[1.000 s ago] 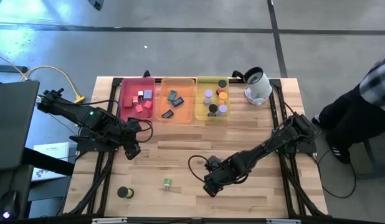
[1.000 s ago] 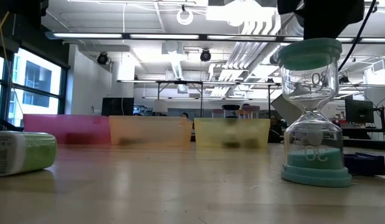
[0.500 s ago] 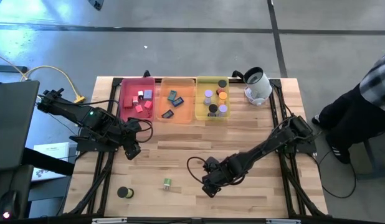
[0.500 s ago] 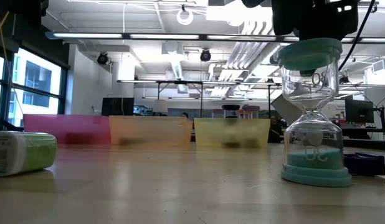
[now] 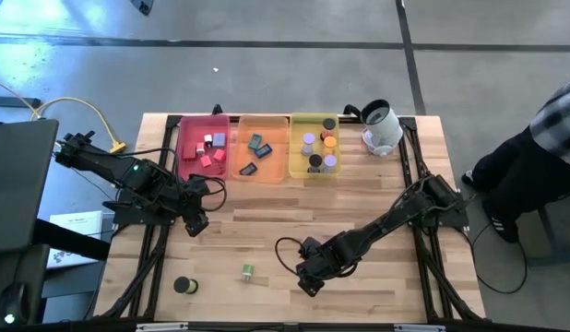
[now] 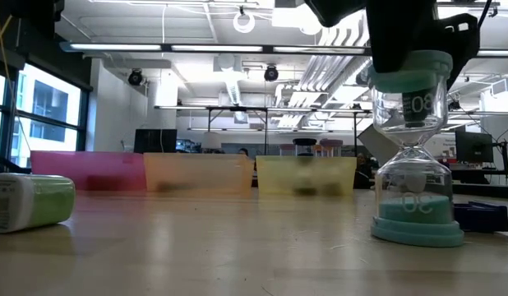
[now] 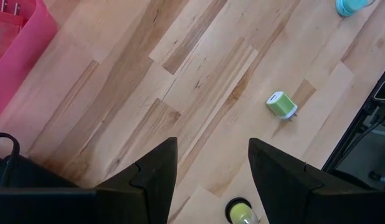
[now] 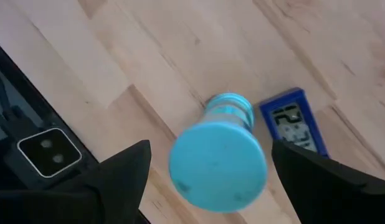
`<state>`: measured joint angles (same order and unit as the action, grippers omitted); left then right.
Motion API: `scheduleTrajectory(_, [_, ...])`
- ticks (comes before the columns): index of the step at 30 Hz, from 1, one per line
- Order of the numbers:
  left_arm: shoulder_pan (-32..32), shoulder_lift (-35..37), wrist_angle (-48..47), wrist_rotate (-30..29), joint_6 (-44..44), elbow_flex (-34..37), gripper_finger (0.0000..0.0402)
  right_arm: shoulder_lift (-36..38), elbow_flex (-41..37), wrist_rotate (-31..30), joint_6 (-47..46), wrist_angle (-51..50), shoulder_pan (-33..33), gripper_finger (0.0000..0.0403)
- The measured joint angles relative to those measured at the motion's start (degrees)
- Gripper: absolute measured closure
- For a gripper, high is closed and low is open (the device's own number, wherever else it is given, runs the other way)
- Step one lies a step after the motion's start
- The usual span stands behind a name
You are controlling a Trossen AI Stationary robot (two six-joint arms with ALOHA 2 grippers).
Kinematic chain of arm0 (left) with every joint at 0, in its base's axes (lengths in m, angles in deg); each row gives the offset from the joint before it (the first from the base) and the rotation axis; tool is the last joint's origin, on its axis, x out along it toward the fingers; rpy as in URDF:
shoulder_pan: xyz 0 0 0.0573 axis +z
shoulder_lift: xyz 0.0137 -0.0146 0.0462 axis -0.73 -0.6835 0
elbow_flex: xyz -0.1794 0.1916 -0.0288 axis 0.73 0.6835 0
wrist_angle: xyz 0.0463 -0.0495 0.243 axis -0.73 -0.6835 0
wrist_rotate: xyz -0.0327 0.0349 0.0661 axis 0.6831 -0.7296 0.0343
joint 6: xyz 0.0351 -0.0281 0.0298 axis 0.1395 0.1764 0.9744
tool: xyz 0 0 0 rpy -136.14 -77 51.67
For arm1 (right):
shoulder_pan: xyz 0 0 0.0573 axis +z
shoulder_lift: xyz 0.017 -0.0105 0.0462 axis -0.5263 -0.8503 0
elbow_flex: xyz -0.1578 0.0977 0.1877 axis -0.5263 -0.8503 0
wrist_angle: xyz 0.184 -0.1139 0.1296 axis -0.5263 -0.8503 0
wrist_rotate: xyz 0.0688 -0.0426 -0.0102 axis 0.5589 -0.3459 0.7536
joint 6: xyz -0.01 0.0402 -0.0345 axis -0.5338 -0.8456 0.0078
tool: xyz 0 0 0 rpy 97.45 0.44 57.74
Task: Pick & Place Office items
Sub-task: Put the light green hourglass into the yellow bin
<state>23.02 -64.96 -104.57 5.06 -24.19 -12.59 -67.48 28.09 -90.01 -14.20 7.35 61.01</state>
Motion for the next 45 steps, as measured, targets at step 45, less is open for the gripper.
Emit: scheduleTrajectory(45, [0.01, -0.01, 0.22, -2.48, -2.58, 0.02, 0.0211, -0.44, 0.00, 5.71, 2.98, -1.00, -0.89, 0.0223])
